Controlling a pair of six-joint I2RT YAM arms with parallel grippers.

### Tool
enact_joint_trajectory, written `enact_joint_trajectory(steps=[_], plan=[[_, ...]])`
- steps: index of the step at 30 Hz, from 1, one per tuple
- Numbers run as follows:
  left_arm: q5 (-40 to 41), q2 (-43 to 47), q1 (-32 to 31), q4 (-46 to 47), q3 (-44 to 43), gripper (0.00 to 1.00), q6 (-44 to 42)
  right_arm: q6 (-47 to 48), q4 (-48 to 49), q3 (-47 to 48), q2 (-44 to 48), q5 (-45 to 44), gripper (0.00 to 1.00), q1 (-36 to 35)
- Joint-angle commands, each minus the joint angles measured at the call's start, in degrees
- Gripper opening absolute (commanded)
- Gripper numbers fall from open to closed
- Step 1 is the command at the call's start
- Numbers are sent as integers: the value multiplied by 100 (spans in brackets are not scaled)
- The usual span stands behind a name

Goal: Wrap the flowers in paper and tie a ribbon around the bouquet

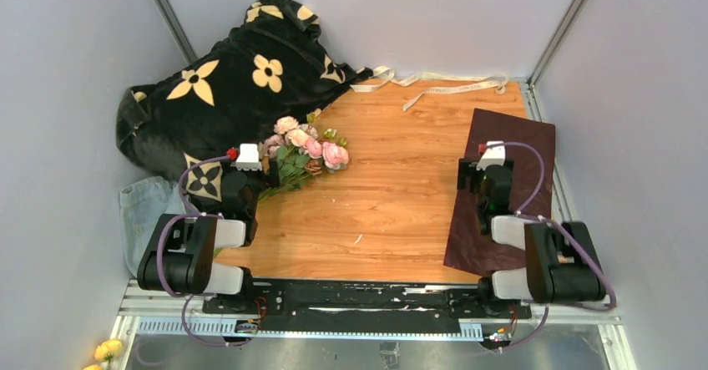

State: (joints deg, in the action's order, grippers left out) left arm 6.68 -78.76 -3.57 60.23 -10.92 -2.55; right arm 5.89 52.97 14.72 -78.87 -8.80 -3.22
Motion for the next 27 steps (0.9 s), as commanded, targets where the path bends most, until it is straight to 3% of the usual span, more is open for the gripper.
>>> enact_joint_trajectory(steps=[1,3,4,5,6,7,11,13,16,18,22,25,27], plan=[[60,25,-3,83,-57,100,18,-623,-2057,899,1128,-495,88,344],[-30,13,-3,95,-59,100,-27,-1204,-3768,1656,1463,-239,66,779],[-126,42,-3,31,-89,100,-75,-1416,-4606,2168,1437,-377,49,901],[-113,149,1,-180,-161,100,-68,-1556,-5475,2649,1350,-719,23,966],[62,337,13,-746,-372,100,11,-1660,-6284,3177,1080,-1114,5,986],[206,658,48,-2097,-956,100,116,-1687,-7110,3776,700,-1589,0,990],[-248,1027,152,-4707,-2779,100,-1052,-1414,-8201,4694,-319,-2064,0,1018],[-591,1180,150,-6517,-3664,100,-1881,-1372,-8665,5038,-1026,-1872,0,1063],[-716,960,154,-9096,-5362,100,-2462,-1381,-9086,5513,-1805,-1641,0,1078],[-685,805,148,-10285,-6262,100,-2671,-1407,-9393,5830,-2506,-1316,0,1074],[-491,1000,147,-11061,-6998,100,-2885,-1468,-9740,6202,-3490,-805,0,755],[-461,1186,152,-11188,-7129,100,-2894,-1545,-9744,6238,-3954,-556,0,-8],[-523,1234,140,-11266,-7146,100,-2827,-2015,-10196,6489,-4205,-1642,0,-728]])
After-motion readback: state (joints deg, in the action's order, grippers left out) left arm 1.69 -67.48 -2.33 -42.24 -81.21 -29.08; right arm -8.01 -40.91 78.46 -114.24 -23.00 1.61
